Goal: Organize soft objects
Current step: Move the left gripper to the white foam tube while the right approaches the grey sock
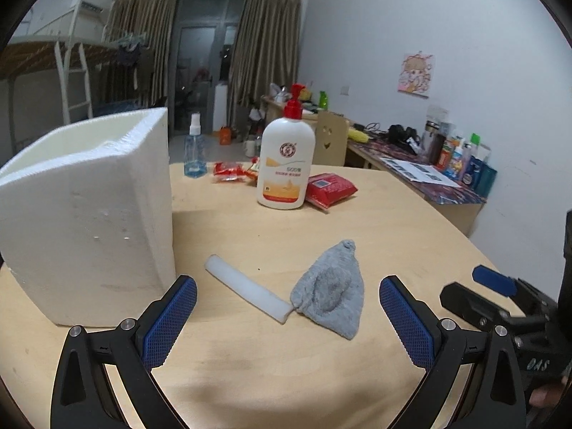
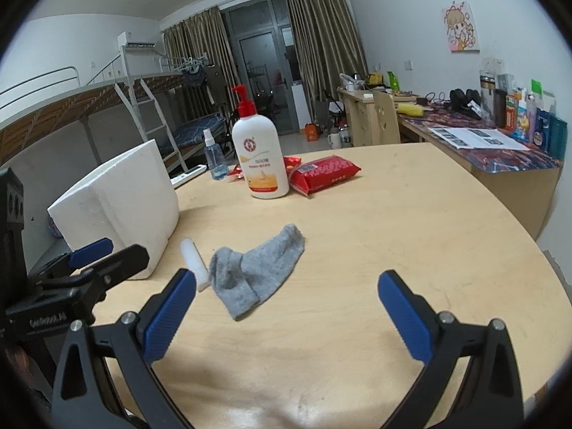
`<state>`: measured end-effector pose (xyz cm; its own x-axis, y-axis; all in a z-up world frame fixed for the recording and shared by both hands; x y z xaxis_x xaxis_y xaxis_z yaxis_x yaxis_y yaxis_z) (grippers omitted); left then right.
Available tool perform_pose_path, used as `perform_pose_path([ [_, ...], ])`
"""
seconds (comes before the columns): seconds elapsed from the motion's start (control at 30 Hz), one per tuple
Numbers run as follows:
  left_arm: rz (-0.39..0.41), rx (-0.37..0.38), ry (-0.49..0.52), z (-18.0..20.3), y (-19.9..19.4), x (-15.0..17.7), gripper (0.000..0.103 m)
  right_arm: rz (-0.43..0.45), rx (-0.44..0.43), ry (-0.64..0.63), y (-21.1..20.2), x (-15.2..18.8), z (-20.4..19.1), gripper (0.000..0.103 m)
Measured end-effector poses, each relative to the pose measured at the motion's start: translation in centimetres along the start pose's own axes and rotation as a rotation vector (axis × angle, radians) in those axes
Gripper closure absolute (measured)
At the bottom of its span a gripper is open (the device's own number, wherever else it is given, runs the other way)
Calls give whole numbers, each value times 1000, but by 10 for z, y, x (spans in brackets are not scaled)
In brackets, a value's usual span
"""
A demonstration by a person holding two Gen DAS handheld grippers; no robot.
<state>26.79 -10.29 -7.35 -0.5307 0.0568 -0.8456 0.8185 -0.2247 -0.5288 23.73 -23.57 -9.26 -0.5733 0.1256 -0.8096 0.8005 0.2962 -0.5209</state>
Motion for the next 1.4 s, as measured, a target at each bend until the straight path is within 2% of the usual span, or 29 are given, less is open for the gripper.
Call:
perform_pose_path([
  [0.33, -39, -60, -38, -4, 36, -12, 1, -26, -27, -11, 17, -10, 10, 0],
  [0.7, -166, -170, -140, -39, 78, -4, 1, -77, -42, -59, 42, -21, 6, 0],
  [0.8, -181, -182, -150, -41, 84, -3, 1, -89, -55, -70, 49, -22, 2, 0],
  [1.1, -250, -296, -148, -59, 90, 7, 3, -165, -59, -118, 72, -19, -8, 0],
  [1.23, -284, -313, -184, -69, 95, 13, 8, -202, -57, -130, 83, -14, -11, 0],
  [1.4, -337, -293, -187, -65, 105, 20, 13, -216, -58, -139, 89, -13, -13, 0],
])
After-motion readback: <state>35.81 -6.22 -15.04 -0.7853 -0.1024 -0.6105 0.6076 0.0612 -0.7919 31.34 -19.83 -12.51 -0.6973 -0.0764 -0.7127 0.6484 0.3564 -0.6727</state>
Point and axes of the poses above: each gripper's, at about its wrist camera, not at the fingertips, and y roughly the way its jaws point, z to its right, x to its underside, the point moved 8 cm from there along y, roughly the way its jaws point, and after that the axes turned 5 degrees about y, right-handed, at the moved point
